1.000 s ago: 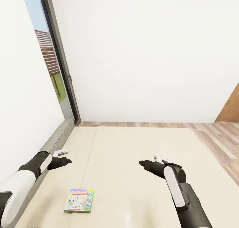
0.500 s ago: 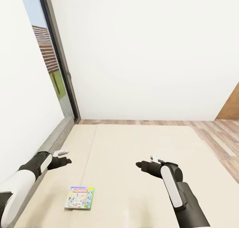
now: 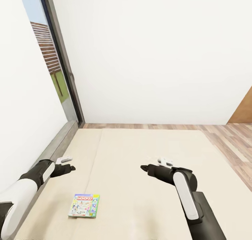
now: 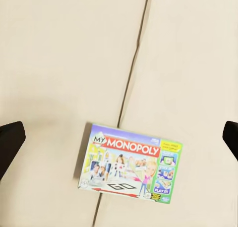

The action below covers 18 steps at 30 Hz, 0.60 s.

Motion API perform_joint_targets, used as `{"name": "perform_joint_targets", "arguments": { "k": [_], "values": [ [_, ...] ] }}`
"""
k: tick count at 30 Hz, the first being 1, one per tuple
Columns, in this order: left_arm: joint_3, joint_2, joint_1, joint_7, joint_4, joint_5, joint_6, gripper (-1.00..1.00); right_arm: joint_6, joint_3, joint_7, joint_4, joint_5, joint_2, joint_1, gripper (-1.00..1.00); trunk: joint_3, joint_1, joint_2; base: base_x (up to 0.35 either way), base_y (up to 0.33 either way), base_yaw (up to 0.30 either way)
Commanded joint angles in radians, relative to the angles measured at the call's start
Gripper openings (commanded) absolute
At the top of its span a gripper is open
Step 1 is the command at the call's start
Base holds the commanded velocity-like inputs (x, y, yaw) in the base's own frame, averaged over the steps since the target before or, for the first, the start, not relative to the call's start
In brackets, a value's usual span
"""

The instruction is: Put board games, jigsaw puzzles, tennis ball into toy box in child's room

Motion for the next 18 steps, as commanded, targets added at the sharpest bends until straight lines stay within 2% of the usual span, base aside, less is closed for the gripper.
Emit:
{"name": "perform_joint_targets", "arguments": {
  "k": [1, 2, 8, 9, 13, 18],
  "values": [
    [0.001, 0.0, -0.001, 0.0, -0.001, 0.006, 0.003, 1.0, 0.003, 0.003, -0.001, -0.005, -0.027, -0.002, -0.001, 1.0, -0.004, 0.001, -0.002, 0.0, 0.0, 0.0],
    [0.001, 0.0, -0.001, -0.001, -0.001, 0.006, -0.001, 1.0, 0.003, 0.011, 0.027, -0.01, -0.069, -0.006, -0.001, 1.0, -0.005, 0.001, -0.002, 0.0, 0.0, 0.0],
    [0.001, 0.0, -0.001, -0.001, -0.001, 0.006, -0.006, 1.0, 0.003, 0.026, 0.172, -0.018, -0.208, -0.017, -0.001, 1.0, -0.015, 0.001, -0.002, 0.0, 0.0, 0.0],
    [0.001, 0.0, -0.001, -0.001, -0.001, 0.006, -0.007, 1.0, 0.003, 0.026, 0.228, -0.019, -0.237, -0.024, -0.001, 1.0, -0.017, 0.001, -0.002, 0.0, 0.0, 0.0],
    [0.0, 0.0, -0.001, -0.001, -0.001, 0.006, -0.008, 1.0, 0.003, 0.024, 0.333, -0.02, -0.271, -0.039, -0.001, 1.0, -0.024, 0.001, -0.002, 0.0, 0.0, 0.0],
    [0.0, -0.003, -0.001, -0.001, 0.0, 0.006, -0.01, 1.0, 0.003, 0.012, 0.444, -0.021, -0.291, -0.048, -0.001, 1.0, -0.032, 0.001, -0.002, 0.0, 0.0, 0.0]
  ]
}}
